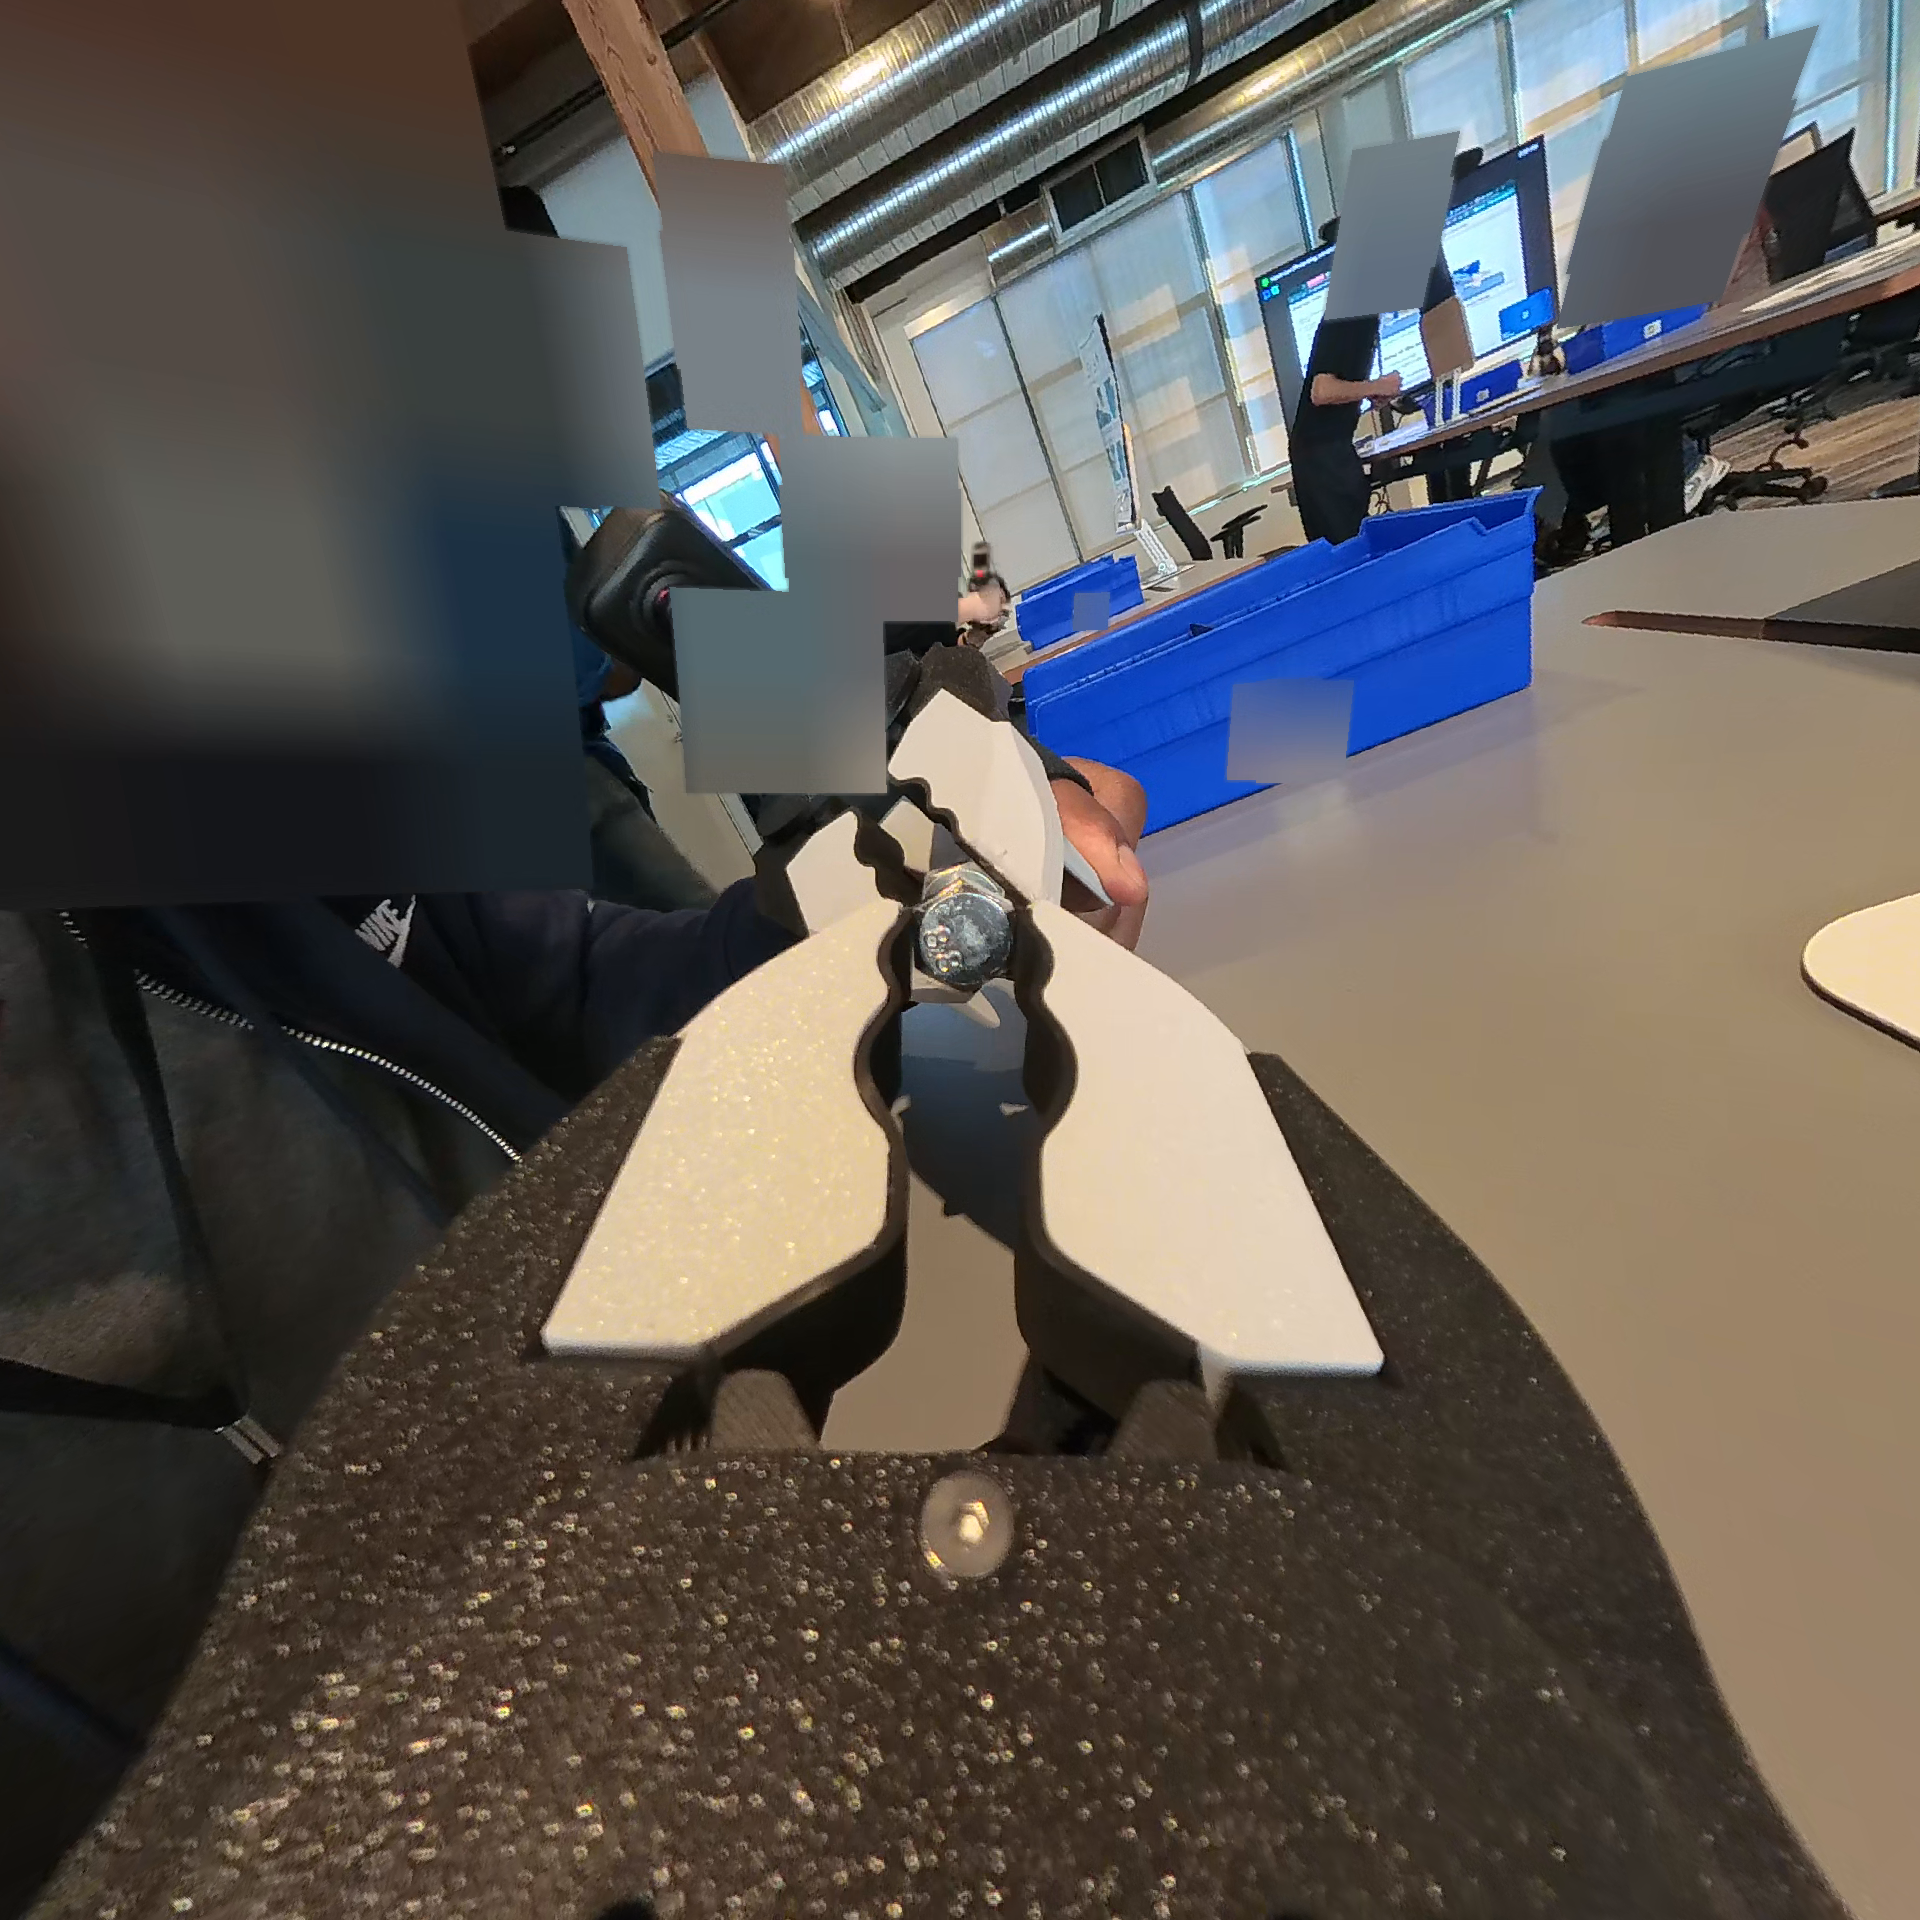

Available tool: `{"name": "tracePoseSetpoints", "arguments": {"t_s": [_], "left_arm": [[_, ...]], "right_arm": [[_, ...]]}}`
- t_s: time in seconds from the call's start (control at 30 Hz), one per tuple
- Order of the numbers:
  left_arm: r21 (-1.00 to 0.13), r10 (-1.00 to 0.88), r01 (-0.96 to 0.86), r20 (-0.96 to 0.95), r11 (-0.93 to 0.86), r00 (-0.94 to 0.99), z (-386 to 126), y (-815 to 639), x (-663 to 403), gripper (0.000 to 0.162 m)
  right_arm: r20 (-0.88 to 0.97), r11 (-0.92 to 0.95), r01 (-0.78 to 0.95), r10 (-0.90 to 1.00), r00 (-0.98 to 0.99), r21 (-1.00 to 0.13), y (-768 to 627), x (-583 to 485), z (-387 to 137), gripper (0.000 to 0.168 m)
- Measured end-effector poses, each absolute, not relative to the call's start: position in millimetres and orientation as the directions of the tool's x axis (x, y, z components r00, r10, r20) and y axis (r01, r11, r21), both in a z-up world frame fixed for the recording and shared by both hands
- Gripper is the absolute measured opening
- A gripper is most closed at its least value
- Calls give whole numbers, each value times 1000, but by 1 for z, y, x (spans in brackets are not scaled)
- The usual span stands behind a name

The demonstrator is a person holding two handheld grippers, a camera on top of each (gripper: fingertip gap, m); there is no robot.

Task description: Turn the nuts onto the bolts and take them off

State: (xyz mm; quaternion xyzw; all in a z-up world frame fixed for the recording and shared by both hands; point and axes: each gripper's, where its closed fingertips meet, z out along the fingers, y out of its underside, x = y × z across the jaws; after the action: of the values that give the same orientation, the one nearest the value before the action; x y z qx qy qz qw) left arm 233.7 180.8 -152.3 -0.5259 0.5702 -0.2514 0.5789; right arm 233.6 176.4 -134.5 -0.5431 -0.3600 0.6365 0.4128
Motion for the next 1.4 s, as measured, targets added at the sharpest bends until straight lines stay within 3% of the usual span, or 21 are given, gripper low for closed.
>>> {"name": "tracePoseSetpoints", "arguments": {"t_s": [0.97, 1.1, 1.23, 1.4], "left_arm": [[-902, -898, -304, -381, 308, 222, -154, 181, 233, 18], [-925, -912, -272, -331, 264, 241, -152, 184, 232, 27], [-963, -947, -210, -216, 167, 237, -151, 185, 231, 40], [-988, -970, 72, 149, -137, 194, -129, 188, 231, 42]], "right_arm": [[-402, -407, -127, 913, -62, -905, 176, 231, -137, 17], [-399, -403, -166, 915, -55, -900, 178, 234, -132, 17], [-403, -404, -247, 913, -56, -881, 184, 243, -122, 17], [-367, -354, -300, 930, -11, -886, 190, 253, -115, 17]]}}
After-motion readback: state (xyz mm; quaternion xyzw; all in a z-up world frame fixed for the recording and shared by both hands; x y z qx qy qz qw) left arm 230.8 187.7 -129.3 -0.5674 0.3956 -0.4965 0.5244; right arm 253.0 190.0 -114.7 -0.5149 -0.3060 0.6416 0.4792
